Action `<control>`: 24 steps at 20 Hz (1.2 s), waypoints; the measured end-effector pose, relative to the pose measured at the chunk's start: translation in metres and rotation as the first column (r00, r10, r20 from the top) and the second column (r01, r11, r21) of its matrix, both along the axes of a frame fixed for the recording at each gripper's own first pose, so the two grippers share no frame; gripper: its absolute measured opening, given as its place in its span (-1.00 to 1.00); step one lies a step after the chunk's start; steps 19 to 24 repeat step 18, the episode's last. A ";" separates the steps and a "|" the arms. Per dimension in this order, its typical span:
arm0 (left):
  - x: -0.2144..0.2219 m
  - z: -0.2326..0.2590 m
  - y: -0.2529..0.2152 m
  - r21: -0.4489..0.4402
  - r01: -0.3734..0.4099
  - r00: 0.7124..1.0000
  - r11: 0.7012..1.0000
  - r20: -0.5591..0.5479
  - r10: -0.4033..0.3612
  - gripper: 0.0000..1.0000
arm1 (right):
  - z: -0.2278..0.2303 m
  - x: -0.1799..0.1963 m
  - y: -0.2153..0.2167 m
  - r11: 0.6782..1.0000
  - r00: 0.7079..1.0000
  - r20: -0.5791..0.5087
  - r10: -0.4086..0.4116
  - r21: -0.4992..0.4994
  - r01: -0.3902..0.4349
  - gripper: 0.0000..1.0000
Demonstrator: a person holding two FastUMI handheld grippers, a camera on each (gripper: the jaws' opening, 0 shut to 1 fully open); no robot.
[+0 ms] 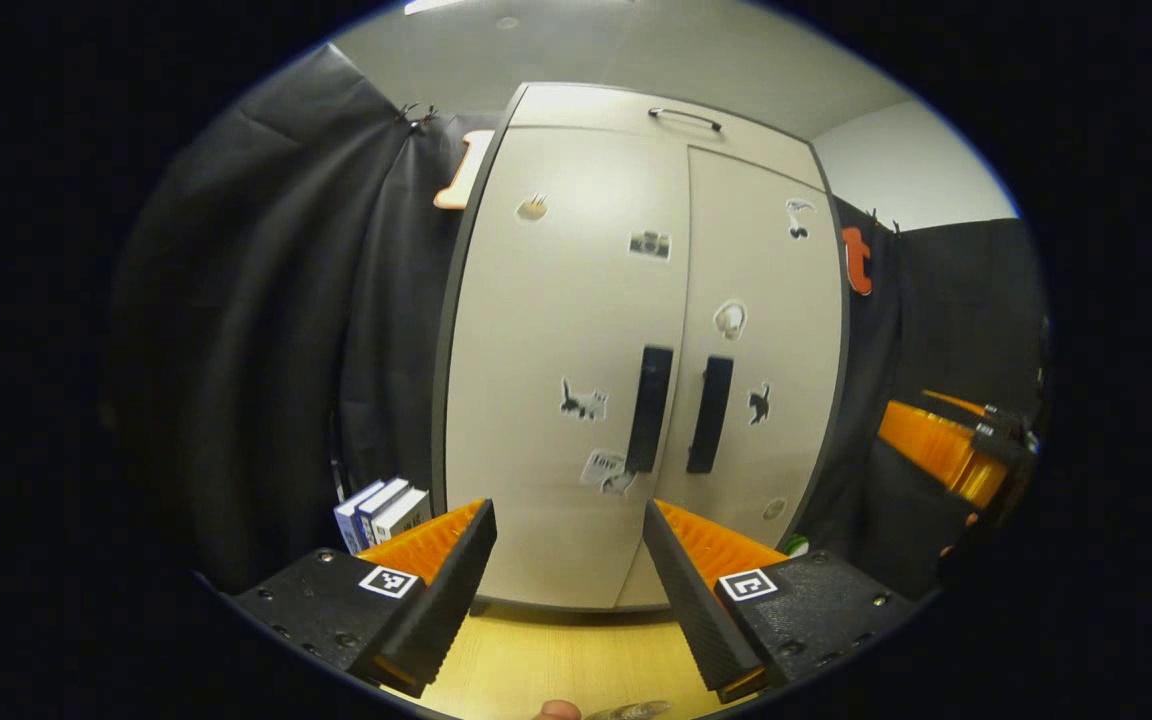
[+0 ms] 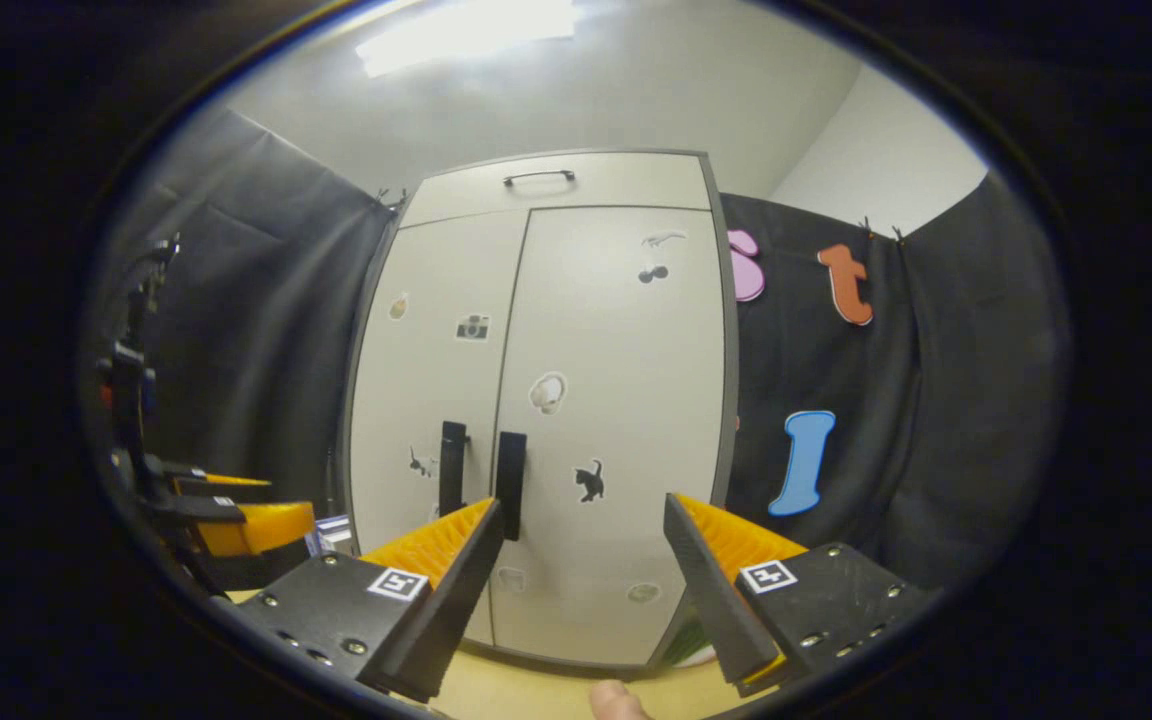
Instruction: Grasp the bottle in the cabinet with the left hand and place it on the coaster, then close the right door with the right hand and the left door with the left hand.
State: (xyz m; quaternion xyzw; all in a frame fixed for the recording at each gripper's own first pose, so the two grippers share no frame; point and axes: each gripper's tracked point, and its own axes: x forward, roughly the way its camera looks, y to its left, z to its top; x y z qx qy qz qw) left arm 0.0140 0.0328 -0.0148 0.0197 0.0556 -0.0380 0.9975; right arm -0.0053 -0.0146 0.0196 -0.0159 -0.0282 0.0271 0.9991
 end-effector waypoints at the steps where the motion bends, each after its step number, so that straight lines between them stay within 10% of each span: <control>1: 0.002 0.018 -0.009 0.011 0.008 1.000 1.000 0.017 -0.008 0.87 | 0.010 0.003 -0.009 1.000 1.000 0.017 -0.019 0.002 0.019 0.94; 12: 0.002 0.068 -0.146 0.023 0.162 0.983 0.987 0.081 -0.163 0.87 | 0.039 -0.009 -0.084 0.995 0.994 0.038 -0.101 -0.014 0.101 0.95; 24: 0.002 0.061 -0.194 0.029 0.160 0.983 0.987 0.084 -0.162 0.88 | 0.046 -0.017 -0.126 0.996 0.994 0.063 -0.085 -0.021 0.086 0.95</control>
